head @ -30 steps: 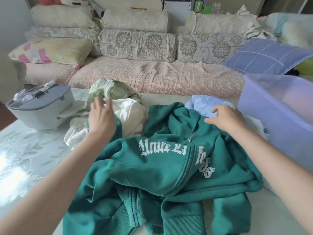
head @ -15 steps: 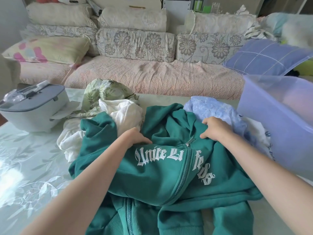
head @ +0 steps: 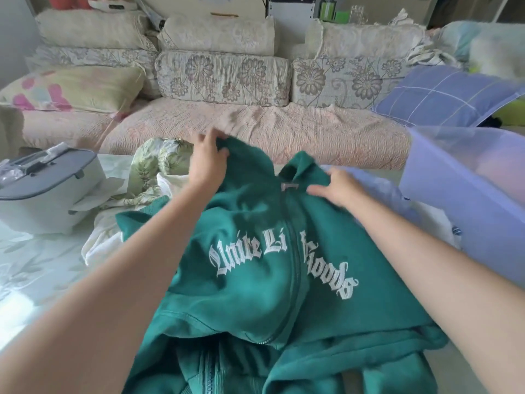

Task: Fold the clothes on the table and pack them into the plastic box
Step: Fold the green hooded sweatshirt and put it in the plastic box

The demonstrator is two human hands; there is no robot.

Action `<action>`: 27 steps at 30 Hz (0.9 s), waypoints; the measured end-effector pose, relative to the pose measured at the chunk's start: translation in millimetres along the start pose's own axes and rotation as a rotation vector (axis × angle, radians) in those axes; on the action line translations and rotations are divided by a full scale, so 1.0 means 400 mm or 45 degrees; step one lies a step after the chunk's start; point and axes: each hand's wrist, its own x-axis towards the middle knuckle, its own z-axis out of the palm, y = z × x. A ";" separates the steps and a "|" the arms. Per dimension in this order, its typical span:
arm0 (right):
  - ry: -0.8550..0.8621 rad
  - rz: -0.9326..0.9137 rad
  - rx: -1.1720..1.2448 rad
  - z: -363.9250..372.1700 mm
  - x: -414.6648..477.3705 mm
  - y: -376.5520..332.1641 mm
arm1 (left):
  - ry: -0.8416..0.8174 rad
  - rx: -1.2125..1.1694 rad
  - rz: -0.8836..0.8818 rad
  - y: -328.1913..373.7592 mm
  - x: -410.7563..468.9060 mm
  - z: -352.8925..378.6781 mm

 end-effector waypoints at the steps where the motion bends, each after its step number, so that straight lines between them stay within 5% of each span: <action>1: -0.191 0.031 -0.099 0.017 -0.005 0.013 | -0.183 0.032 -0.076 -0.019 -0.022 0.017; 4: -0.251 0.025 -0.235 0.043 -0.031 0.062 | -0.519 0.285 -0.159 -0.077 -0.090 0.044; 7: -0.150 -0.005 -0.168 0.039 -0.056 0.109 | -0.411 0.461 -0.121 -0.122 -0.121 0.033; 12: -0.070 -0.088 -0.240 0.028 -0.071 0.120 | -0.570 0.721 -0.026 -0.121 -0.120 0.014; 23: 0.427 -0.351 -0.077 0.013 -0.053 0.112 | 0.115 0.460 0.053 -0.075 -0.037 -0.009; 27: 0.487 -0.420 -0.072 0.031 -0.042 0.110 | 0.040 0.367 0.130 -0.032 -0.006 0.010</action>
